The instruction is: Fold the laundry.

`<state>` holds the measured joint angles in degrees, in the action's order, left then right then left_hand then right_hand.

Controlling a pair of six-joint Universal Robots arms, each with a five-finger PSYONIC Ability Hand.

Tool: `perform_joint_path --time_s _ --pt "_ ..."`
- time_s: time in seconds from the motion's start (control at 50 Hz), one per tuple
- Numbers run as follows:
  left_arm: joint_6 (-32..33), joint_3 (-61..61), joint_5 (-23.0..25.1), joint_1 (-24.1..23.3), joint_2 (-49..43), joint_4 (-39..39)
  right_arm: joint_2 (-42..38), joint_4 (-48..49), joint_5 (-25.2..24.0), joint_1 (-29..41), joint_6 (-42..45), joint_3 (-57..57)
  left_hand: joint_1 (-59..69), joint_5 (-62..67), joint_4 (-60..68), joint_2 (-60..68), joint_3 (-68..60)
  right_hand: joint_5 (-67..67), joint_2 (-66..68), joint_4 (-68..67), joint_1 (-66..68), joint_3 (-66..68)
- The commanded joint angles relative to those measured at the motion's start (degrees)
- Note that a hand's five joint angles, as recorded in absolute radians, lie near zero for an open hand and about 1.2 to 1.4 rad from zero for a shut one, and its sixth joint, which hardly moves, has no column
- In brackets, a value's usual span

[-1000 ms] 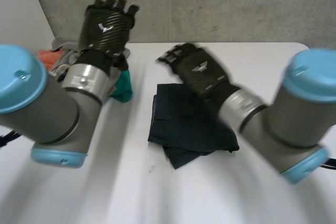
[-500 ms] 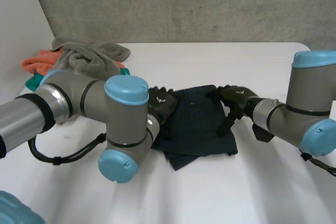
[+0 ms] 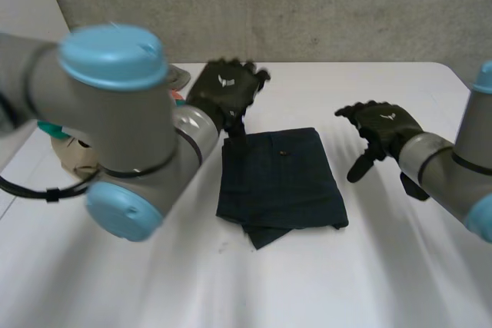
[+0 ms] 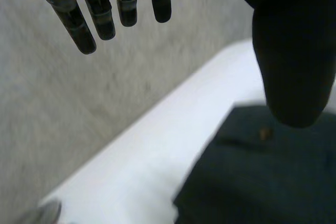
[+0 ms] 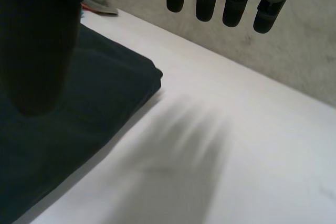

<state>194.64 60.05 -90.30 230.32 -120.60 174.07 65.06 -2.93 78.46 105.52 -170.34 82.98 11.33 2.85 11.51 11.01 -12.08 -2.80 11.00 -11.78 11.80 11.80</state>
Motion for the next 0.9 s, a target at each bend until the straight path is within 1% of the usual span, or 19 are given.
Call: perform_joint_path --time_s 0.02,0.06,0.08,0.12,0.24,0.4,0.42,0.44,0.46,0.48,0.5,0.58,0.64,0.7,0.76,0.8,0.82,0.86,0.9 --pt "-5.76 2.96 20.14 2.77 5.37 -0.22 1.83 2.75 -5.5 -3.39 -4.04 11.58 -0.45 -1.97 -0.62 -0.13 1.19 2.8 -1.0 1.78 -1.8 -1.8" --pt "-6.73 3.66 24.18 2.94 5.64 -0.22 1.83 4.07 -8.66 -3.48 -4.82 12.9 -0.28 -1.8 -0.45 0.04 1.02 2.8 -1.0 1.78 -1.8 -1.8" --pt "-7.34 4.28 27.07 3.12 5.99 -0.31 1.65 4.94 -10.5 -3.13 -5.09 13.61 -0.11 -1.63 -0.29 0.21 0.85 2.8 -1.0 1.78 -1.8 -1.8" --pt "-7.44 4.98 28.68 3.21 6.34 -0.31 1.13 5.83 -12.09 -2.95 -5.61 13.96 0.06 -1.46 -0.12 0.38 0.68 2.8 -1.0 1.78 -1.8 -1.8" --pt "-7.7 5.78 28.95 3.03 7.57 -0.31 -4.22 9.6 -12.81 -1.73 -9.83 12.21 -0.11 -1.63 -0.28 0.21 0.85 2.8 -1.0 1.78 -1.8 -1.8" --pt "-7.7 5.86 28.86 2.85 7.92 -0.22 -11.26 11.11 -12.28 1.53 -9.84 6.85 -0.11 -1.63 -0.28 0.21 0.85 2.8 -1.0 1.78 -1.8 -1.8" --pt "-7.7 5.86 28.95 2.85 7.92 -0.14 -11.96 11.11 -12.1 1.7 -9.84 6.24 0.06 -1.46 -0.12 0.38 0.69 0.23 1.57 -0.79 0.77 0.76" --pt "-7.7 5.86 28.86 2.77 7.92 -0.13 -12.49 11.11 -11.93 1.88 -9.92 5.62 0.06 -1.46 -0.12 0.38 0.68 -8.97 10.77 -9.99 9.97 9.96" --pt "-7.7 5.95 28.86 2.77 7.92 -0.13 -13.2 11.54 -11.32 2.23 -9.92 4.48 0.06 -1.46 -0.12 0.38 0.68 -44.2 45.99 -45.22 45.2 45.19" --pt "-7.7 6.04 28.86 2.85 7.92 -0.05 -13.29 11.89 -10.88 2.23 -9.92 4.12 0.06 -1.46 -0.12 0.38 0.68 -58.54 60.34 -59.56 59.54 59.53" --pt "-7.7 6.13 28.77 2.85 7.92 0.04 -13.38 12.16 -10.44 2.15 -10.01 3.69 0.06 -1.46 -0.12 0.38 0.68 -67.12 68.91 -68.13 68.12 68.11" --pt "-7.7 6.22 28.16 2.94 7.92 0.04 -12.85 14.53 -6.49 1.62 -10.28 2.1 0.06 -1.46 -0.12 0.38 0.68 -67.2 69.0 -68.22 68.2 68.2" --pt "-7.7 6.22 28.16 3.03 8.01 0.04 -13.02 15.94 -2.01 1.36 -10.45 -1.48 0.06 -1.46 -0.12 0.38 0.68 -67.2 69.0 -68.22 68.2 68.2" --pt "-7.7 6.13 28.16 3.2 8.01 0.04 -14.08 16.03 -0.24 -0.13 -10.54 -5.71 0.06 -1.46 -0.12 0.38 0.68 -67.2 69.0 -68.22 68.2 68.2" --pt "-7.79 6.13 28.16 3.21 8.54 0.04 -18.2 14.98 1.25 -5.75 -9.84 -13.34 0.06 -1.46 -0.12 0.38 0.68 -67.2 69.0 -68.22 68.2 68.2" --pt "-7.79 6.13 28.16 3.21 8.71 0.04 -19.96 14.19 1.43 -7.86 -9.75 -16.95 0.06 -1.46 -0.12 0.38 0.68 -67.2 69.0 -68.22 68.2 68.2" --pt "-7.79 6.13 28.07 3.21 8.72 0.04 -21.97 12.96 1.61 -9.88 -9.75 -21.15 0.06 -1.46 -0.12 0.38 0.68 -67.2 69.0 -68.22 68.2 68.2" --pt "-7.79 6.13 28.07 3.21 8.72 0.04 -24.35 11.82 1.87 -11.82 -9.75 -25.65 0.06 -1.46 -0.12 0.38 0.68 -67.2 69.0 -68.22 68.2 68.2" --pt "-7.79 6.13 28.07 3.12 8.8 0.04 -28.74 9.97 2.57 -14.37 -9.57 -33.29 0.06 -1.46 -0.12 0.38 0.68 -67.2 69.0 -68.22 68.2 68.2"
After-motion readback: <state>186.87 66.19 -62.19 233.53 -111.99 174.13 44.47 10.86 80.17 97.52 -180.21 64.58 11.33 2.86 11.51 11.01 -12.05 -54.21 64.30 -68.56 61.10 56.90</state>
